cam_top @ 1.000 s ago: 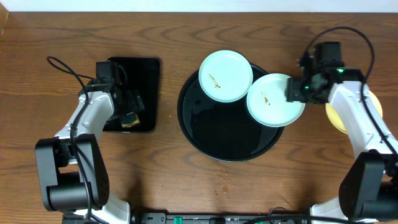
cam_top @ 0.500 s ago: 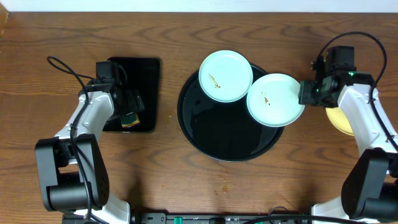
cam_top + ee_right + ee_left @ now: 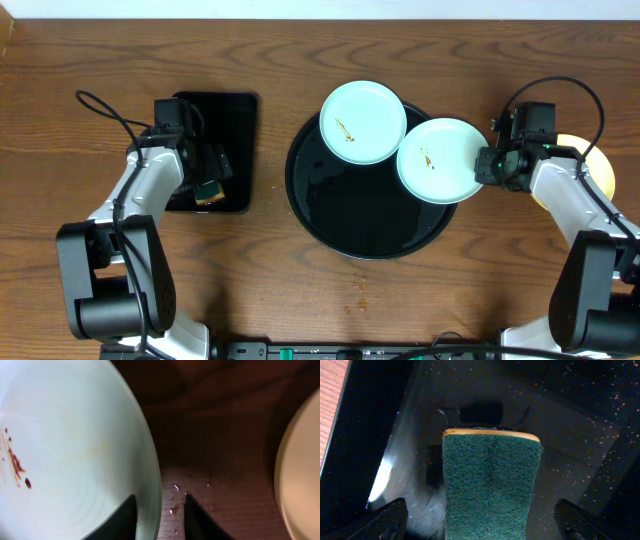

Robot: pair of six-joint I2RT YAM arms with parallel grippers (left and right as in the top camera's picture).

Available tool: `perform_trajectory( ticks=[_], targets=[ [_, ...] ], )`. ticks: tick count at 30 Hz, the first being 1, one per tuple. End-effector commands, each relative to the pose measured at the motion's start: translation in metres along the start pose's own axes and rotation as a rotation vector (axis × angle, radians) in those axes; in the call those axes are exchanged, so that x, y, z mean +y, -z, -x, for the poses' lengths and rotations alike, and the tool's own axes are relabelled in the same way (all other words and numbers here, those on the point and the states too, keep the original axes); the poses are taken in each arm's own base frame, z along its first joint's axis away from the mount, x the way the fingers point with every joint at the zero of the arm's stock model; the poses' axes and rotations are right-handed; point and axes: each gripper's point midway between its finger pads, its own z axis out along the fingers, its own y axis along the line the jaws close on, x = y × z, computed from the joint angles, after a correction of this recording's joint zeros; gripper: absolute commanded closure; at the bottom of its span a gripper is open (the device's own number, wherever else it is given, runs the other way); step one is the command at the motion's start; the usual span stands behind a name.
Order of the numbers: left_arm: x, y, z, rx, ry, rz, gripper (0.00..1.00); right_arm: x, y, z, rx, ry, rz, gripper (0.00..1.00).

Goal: Clean dirty plates on tray and stack at the side

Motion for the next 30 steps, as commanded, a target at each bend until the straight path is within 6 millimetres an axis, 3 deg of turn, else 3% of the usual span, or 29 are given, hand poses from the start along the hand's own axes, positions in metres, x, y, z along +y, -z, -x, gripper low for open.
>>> perform_trajectory(
  ticks=[1,2,3,7,12,17,23,30],
  targets=[
    [0.003,-0.005,-0.004,0.014,-0.008,0.010,0.07,-0.003,0.003,0.009,-0.033,-0.001,-0.013,0.86],
    [0.003,-0.005,-0.004,0.014,-0.008,0.011,0.07,-0.004,0.004,0.010,-0.036,-0.001,-0.013,0.96],
    [0.003,-0.005,-0.004,0.014,-0.008,0.010,0.06,-0.004,0.005,0.011,-0.040,-0.002,-0.013,0.99],
    [0.003,-0.005,-0.004,0.014,-0.008,0.010,0.07,-0.006,0.026,0.022,-0.077,-0.002,-0.037,0.99],
    [0.003,-0.005,-0.004,0.014,-0.008,0.011,0.06,0.003,0.080,0.041,-0.175,-0.030,-0.021,0.99],
    [0.003,-0.005,-0.004,0.014,-0.008,0.011,0.07,0.025,0.113,0.021,-0.162,-0.123,0.055,0.99],
    [0.003,-0.005,-0.004,0.014,-0.008,0.010,0.06,0.053,0.103,-0.033,0.037,-0.257,0.069,0.99],
    [0.003,-0.005,-0.004,0.014,-0.008,0.010,0.07,0.093,0.061,-0.074,0.062,-0.292,0.118,0.99]
  ],
)
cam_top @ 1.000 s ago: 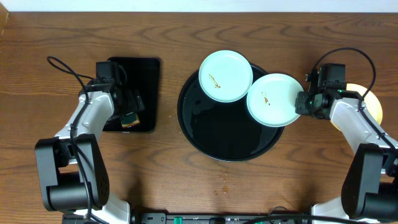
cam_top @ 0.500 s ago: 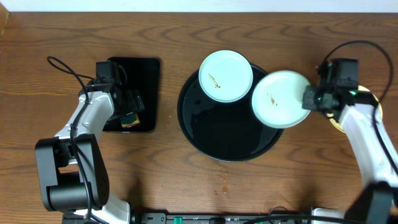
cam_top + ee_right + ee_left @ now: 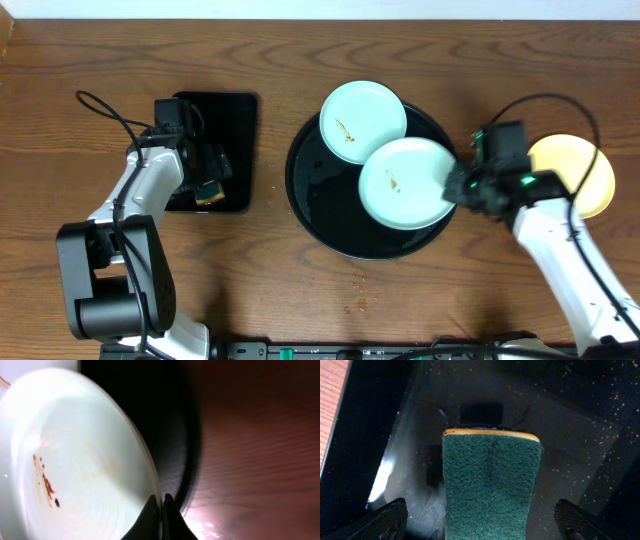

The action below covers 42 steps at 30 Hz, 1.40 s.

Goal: Clean dirty plates on tray and stack at the side

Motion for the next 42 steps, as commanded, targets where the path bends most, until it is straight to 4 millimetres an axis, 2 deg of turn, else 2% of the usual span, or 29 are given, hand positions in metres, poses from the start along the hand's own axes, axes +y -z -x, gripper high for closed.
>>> perform_trajectory(
  ticks=[1,4,7,8,10,12,14,18,21,27,30,37,42],
  targets=[
    [0.003,-0.005,-0.004,0.014,-0.008,0.011,0.06,0.010,-0.022,-0.030,0.039,-0.092,0.018,0.99],
    [0.003,-0.005,-0.004,0.014,-0.008,0.011,0.06,0.017,-0.034,-0.043,0.037,-0.074,0.038,0.99],
    [0.003,-0.005,-0.004,0.015,-0.008,0.011,0.07,0.020,-0.037,-0.044,0.019,-0.017,0.049,0.99],
    [0.003,-0.005,-0.004,0.014,-0.008,0.011,0.06,0.023,-0.037,-0.041,0.007,0.027,0.059,0.94],
    [0.003,-0.005,-0.004,0.014,-0.008,0.011,0.06,0.030,-0.035,-0.033,-0.027,0.162,0.087,0.69],
    [0.003,-0.005,-0.004,0.014,-0.008,0.011,0.06,0.036,-0.030,-0.024,-0.058,0.324,0.096,0.61],
    [0.003,-0.005,-0.004,0.014,-0.008,0.011,0.06,0.038,-0.023,-0.011,-0.088,0.399,0.095,0.55],
    [0.003,-0.005,-0.004,0.015,-0.008,0.011,0.07,0.036,-0.014,0.018,-0.163,0.455,0.090,0.60],
    [0.003,-0.005,-0.004,0.014,-0.008,0.011,0.06,0.029,-0.019,0.025,-0.170,0.468,0.074,0.65],
    [0.003,-0.005,-0.004,0.014,-0.008,0.011,0.06,0.016,-0.057,0.008,-0.049,0.460,0.044,0.62],
    [0.003,-0.005,-0.004,0.014,-0.008,0.011,0.06,0.018,-0.073,-0.004,0.015,0.487,0.077,0.66],
    [0.002,-0.005,-0.002,0.007,-0.008,0.009,0.06,0.016,-0.095,-0.014,0.065,0.485,0.070,0.78],
    [0.003,-0.005,-0.004,0.016,-0.008,0.011,0.06,0.019,-0.104,-0.019,0.087,0.476,0.101,0.80]
  ],
)
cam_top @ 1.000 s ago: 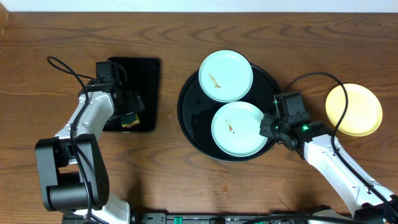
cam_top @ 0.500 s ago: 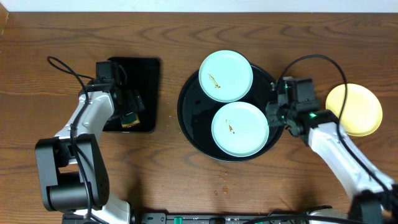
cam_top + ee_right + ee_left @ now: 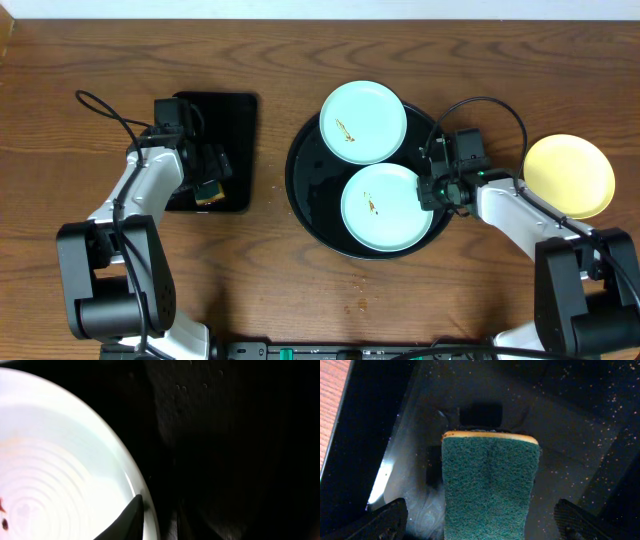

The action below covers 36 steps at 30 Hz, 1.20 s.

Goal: Clean dirty plates on tray and stack at the side

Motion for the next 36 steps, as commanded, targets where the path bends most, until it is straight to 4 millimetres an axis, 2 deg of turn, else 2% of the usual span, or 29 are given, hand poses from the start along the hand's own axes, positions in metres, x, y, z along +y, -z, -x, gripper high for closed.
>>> perform_trajectory(
  ticks=[1,2,4,5,10,15,16,17,18,19,20,21,22,23,24,31,32,34,35,36],
  targets=[
    [0.003,-0.005,-0.005,0.019,-0.006,0.011,0.06,0.006,-0.006,-0.002,0.016,0.006,0.033,0.80],
    [0.002,-0.005,-0.004,0.015,-0.005,0.010,0.07,0.007,-0.006,-0.002,0.014,0.007,0.037,0.80],
    [0.002,-0.005,-0.005,0.019,-0.002,0.004,0.21,0.007,-0.006,-0.002,0.014,0.007,0.037,0.80],
    [0.002,-0.006,-0.007,0.026,0.016,0.006,0.23,0.007,-0.006,-0.001,0.013,0.007,0.037,0.80],
    [0.004,-0.019,-0.016,0.040,0.041,0.012,0.23,0.007,-0.006,0.000,0.008,0.007,0.037,0.80],
    [0.004,-0.038,-0.016,0.005,0.041,0.001,0.23,0.007,-0.006,0.000,0.007,0.004,0.037,0.80],
    [0.003,-0.040,-0.015,-0.002,0.042,-0.001,0.37,0.007,-0.006,0.000,0.007,0.004,0.037,0.80],
    [0.003,-0.040,-0.014,-0.004,0.042,-0.002,0.61,0.007,-0.006,0.000,0.007,0.004,0.037,0.80],
    [0.003,-0.040,-0.012,-0.011,0.042,-0.004,0.78,0.007,-0.006,0.000,0.007,0.004,0.037,0.80],
    [0.002,-0.040,-0.011,-0.016,0.042,-0.006,0.85,0.007,-0.006,0.000,0.007,0.004,0.037,0.80],
    [0.002,-0.040,-0.009,-0.022,0.042,-0.008,0.85,0.007,-0.006,0.000,0.006,0.004,0.037,0.80],
    [0.002,-0.040,-0.009,-0.025,0.043,-0.009,0.77,0.007,-0.006,0.000,0.006,0.004,0.037,0.80],
    [0.002,-0.040,-0.009,-0.025,0.043,-0.009,0.50,0.007,-0.006,0.000,0.006,0.004,0.037,0.80],
    [0.002,-0.040,-0.009,-0.026,0.043,-0.009,0.35,0.007,-0.006,0.000,0.006,0.004,0.037,0.80],
    [0.001,-0.040,-0.007,-0.032,0.043,-0.011,0.33,0.007,-0.006,0.001,0.005,0.004,0.037,0.80],
    [-0.005,-0.038,0.017,-0.128,0.046,-0.039,0.33,0.007,-0.006,0.001,0.005,0.004,0.037,0.79],
    [-0.006,-0.039,0.018,-0.132,0.046,-0.041,0.38,0.007,-0.006,0.001,0.005,0.004,0.037,0.79],
    [-0.007,-0.042,0.018,-0.134,0.044,-0.043,0.73,0.007,-0.006,0.001,0.005,0.004,0.037,0.79],
    [-0.009,-0.043,0.017,-0.131,0.041,-0.044,0.78,0.007,-0.006,0.001,0.005,0.004,0.037,0.79],
    [-0.011,-0.045,0.016,-0.127,0.035,-0.045,0.78,0.007,-0.006,0.001,0.005,0.004,0.037,0.78]
  ],
)
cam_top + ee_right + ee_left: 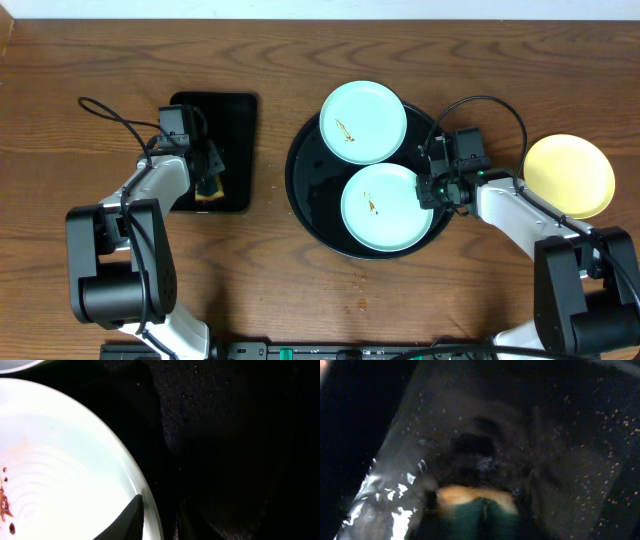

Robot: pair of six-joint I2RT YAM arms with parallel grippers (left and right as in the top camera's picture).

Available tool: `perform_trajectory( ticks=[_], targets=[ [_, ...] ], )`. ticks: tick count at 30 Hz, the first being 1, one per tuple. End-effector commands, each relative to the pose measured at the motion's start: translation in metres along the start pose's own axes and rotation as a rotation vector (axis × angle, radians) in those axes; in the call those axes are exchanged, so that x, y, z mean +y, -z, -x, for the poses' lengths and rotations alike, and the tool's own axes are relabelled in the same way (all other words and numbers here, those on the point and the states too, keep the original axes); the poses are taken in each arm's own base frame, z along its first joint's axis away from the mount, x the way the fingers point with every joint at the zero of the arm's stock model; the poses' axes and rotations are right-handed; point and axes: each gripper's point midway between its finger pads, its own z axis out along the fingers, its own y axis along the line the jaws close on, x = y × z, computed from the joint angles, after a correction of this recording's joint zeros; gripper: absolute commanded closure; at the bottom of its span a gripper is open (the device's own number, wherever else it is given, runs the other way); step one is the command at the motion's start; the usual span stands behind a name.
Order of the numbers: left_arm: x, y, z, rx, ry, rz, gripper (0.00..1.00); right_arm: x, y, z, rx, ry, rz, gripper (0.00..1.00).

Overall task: Clean dirty plates on tray and stack at the side
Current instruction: 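Lift the sponge from the black tray with the left gripper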

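Note:
Two pale green plates with brown smears lie in the round black tray [300,190]: one at the back [363,122], one at the front [385,208]. My right gripper [432,190] sits at the front plate's right rim, open, with one finger on the plate [65,470] and the other over the tray floor [225,435]. My left gripper [205,178] is over the green and yellow sponge [209,188] in the black rectangular dish [235,120]. The left wrist view is blurred; the sponge [475,510] fills its bottom edge with dark finger shapes tight against both sides.
A clean yellow plate [570,175] lies on the wood at the right side, past my right arm. A few crumbs or drops [360,285] dot the table in front of the round tray.
The left arm has shifted over the dish; its open fingers have left the view's corners and the sponge sits lower and blurred. The right gripper and both plates are unchanged.
The front plate first overhung the tray's right edge with my right gripper astride its rim. Then the gripper was shut on the rim and the plate was further left. Afterwards the plate lay flat inside the tray, gripper open. The left gripper stayed open over the sponge until now.

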Motion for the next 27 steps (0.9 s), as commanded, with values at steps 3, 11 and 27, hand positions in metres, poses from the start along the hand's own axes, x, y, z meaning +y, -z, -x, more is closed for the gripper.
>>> perform_trajectory(
  ticks=[3,11,27],
  targets=[
    [-0.003,-0.013,-0.021,0.058,-0.022,0.012,0.28,0.003,-0.005,-0.003,0.017,0.001,0.013,0.77],
    [0.003,-0.011,-0.042,0.146,-0.030,0.041,0.43,0.002,-0.008,-0.009,0.029,-0.005,0.012,0.81],
    [-0.027,0.096,0.041,-0.198,-0.080,-0.090,0.92,0.004,-0.008,-0.004,0.010,-0.033,0.016,0.99]
  ],
)
